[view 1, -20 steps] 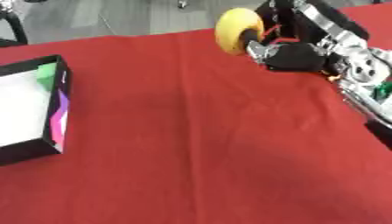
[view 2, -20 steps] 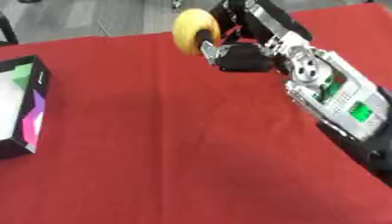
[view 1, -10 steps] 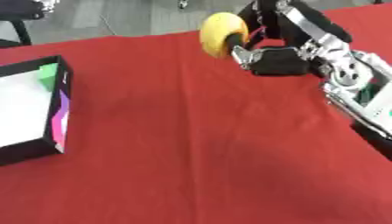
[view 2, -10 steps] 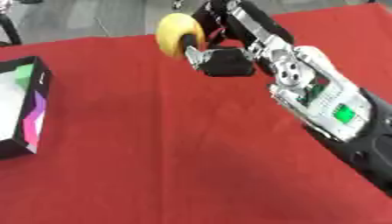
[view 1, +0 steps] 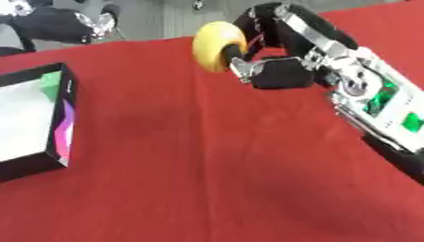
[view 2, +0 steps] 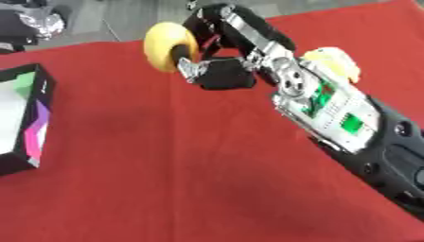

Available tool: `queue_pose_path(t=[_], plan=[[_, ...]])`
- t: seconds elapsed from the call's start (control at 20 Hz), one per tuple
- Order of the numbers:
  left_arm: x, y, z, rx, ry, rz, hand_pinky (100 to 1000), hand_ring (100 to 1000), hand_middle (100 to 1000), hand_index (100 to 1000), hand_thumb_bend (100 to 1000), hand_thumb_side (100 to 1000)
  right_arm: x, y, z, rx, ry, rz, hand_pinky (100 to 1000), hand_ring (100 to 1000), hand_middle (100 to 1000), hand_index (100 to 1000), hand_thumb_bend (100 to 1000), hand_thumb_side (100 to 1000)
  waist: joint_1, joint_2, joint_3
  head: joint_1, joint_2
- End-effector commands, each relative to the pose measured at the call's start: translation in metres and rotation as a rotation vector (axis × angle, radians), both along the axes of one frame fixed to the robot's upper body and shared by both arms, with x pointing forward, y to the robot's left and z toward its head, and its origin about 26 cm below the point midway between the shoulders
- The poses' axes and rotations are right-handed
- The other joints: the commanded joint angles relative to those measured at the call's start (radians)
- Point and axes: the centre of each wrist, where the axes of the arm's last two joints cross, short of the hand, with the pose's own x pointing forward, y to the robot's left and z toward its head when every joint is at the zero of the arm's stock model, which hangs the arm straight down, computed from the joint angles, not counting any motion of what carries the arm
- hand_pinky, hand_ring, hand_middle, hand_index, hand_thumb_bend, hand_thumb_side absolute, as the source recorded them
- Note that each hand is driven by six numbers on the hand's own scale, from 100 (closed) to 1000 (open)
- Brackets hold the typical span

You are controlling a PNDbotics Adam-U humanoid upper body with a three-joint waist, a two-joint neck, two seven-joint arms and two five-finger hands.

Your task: Pick up the objects with one hand, pass them to the other hand, and then place them into the box on the other side of the table.

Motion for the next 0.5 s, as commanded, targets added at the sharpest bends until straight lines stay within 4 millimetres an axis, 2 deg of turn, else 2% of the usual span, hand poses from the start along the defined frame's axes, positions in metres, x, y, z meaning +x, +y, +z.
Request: queue_pose_path(t=[0.05, 0.45, 0.5], plan=[[-0.007, -0.009, 0.011, 0.023, 0.001, -0.043, 822, 827, 740, 819, 100, 518, -0.004, 0.004, 0.008, -0.001, -0.032, 0.027, 576, 629, 503, 575, 100, 115, 0.009, -0.036, 0.004, 0.0, -0.008], [-0.013, -0.029, 0.01, 0.046, 0.049, -0.11, 821, 827, 739, 825, 100, 591, -0.005, 0.009, 0.008, -0.011, -0.037, 0.056, 576, 629, 503, 575, 100, 108, 0.01, -0.036, 0.007, -0.003, -0.007], [-0.014, -0.03, 0.01, 0.047, 0.058, -0.122, 824, 831, 742, 826, 100, 636, -0.005, 0.009, 0.008, -0.013, -0.037, 0.057, 576, 629, 503, 575, 100, 107, 0.01, -0.035, 0.008, -0.004, -0.008]])
